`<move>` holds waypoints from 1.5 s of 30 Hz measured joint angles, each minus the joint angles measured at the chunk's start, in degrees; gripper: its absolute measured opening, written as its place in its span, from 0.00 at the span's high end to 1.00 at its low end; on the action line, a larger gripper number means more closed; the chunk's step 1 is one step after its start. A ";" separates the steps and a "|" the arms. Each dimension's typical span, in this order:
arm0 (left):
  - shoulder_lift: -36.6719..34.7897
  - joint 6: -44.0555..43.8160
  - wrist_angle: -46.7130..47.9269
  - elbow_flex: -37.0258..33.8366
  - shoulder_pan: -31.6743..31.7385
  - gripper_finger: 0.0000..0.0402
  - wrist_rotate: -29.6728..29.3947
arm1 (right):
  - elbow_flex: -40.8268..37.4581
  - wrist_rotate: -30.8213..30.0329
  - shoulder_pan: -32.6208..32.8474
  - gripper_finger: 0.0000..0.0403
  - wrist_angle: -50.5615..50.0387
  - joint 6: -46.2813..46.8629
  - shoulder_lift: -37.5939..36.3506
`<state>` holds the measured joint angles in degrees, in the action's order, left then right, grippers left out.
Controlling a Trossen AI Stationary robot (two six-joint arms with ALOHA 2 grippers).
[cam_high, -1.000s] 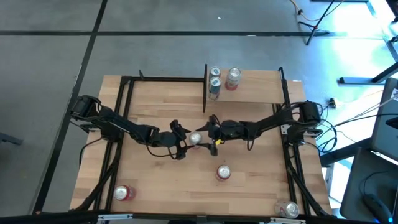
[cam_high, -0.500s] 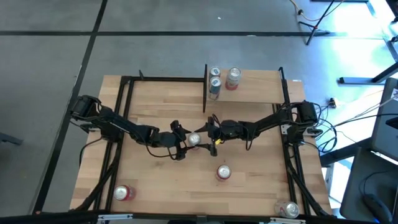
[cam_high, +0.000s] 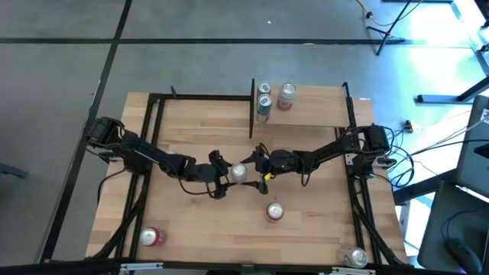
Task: Place canned beverage on shelf
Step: Put the white pink soda can and align with other white pink can on the shelf
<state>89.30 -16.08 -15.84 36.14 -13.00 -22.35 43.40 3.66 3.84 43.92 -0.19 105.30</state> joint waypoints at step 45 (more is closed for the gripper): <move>4.74 -1.77 1.56 -0.07 -0.67 0.17 -3.19 | -0.02 -11.31 -0.13 0.35 -28.85 -1.78 -30.56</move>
<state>94.04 -17.86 -14.28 36.07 -13.67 -25.54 43.38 -7.64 3.70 15.07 -1.96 74.74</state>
